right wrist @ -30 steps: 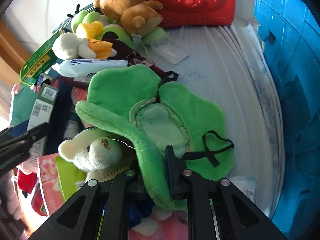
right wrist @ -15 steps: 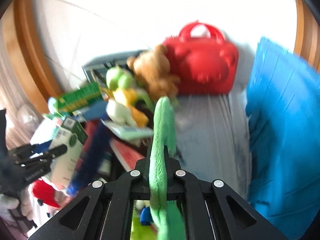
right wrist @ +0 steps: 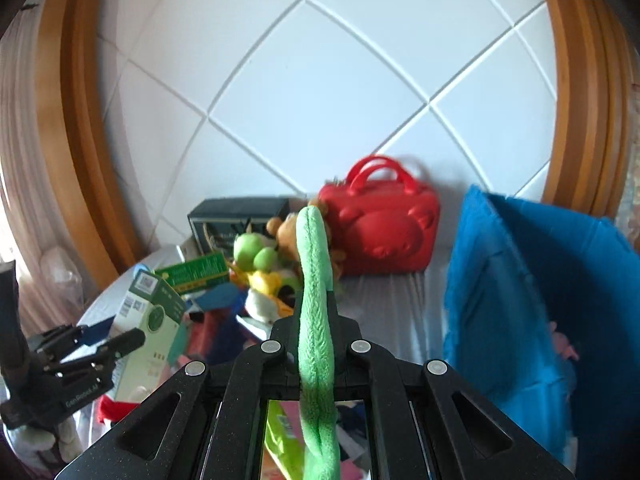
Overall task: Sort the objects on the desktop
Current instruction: 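Carry the green box and frog plush over the crate and release them, then return both grippers from the crate to the pile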
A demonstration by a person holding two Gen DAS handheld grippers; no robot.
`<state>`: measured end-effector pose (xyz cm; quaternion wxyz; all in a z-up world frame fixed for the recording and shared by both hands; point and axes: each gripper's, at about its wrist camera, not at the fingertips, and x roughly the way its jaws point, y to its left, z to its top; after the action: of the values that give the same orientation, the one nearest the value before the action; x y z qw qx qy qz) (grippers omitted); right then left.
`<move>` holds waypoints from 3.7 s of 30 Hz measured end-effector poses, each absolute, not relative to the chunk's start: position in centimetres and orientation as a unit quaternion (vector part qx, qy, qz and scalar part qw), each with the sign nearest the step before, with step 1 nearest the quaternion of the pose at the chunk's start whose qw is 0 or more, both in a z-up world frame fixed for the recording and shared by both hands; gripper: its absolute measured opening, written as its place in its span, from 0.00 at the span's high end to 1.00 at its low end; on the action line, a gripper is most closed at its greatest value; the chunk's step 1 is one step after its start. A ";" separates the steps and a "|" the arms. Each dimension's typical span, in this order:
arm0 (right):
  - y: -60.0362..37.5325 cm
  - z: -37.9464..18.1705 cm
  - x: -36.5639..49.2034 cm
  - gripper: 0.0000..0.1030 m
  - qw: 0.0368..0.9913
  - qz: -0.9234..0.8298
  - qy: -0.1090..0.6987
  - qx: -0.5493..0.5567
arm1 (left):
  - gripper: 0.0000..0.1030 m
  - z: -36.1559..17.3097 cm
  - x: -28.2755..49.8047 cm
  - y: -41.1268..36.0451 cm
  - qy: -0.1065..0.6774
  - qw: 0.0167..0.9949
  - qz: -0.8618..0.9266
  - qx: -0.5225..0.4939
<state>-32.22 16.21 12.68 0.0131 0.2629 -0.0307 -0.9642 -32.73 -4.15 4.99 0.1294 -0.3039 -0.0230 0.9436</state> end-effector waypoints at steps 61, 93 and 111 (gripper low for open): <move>53.6 6.9 -23.4 0.57 -0.121 -0.869 0.001 0.480 | 0.44 6.5 -29.8 40.8 0.179 0.314 0.826 -0.432; 30.6 14.3 -18.9 0.01 -0.043 -0.951 0.045 0.303 | 0.26 10.0 -21.5 13.4 0.057 0.164 0.952 -0.251; 15.0 7.2 -20.9 0.00 0.122 -0.945 0.024 0.303 | 0.25 -1.0 -19.2 -9.0 -0.029 -0.056 0.932 -0.357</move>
<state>-20.93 15.02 7.20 0.1223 0.3029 0.0239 -0.9448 -19.19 -9.02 -1.00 -0.0561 -0.3567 -0.0288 0.9321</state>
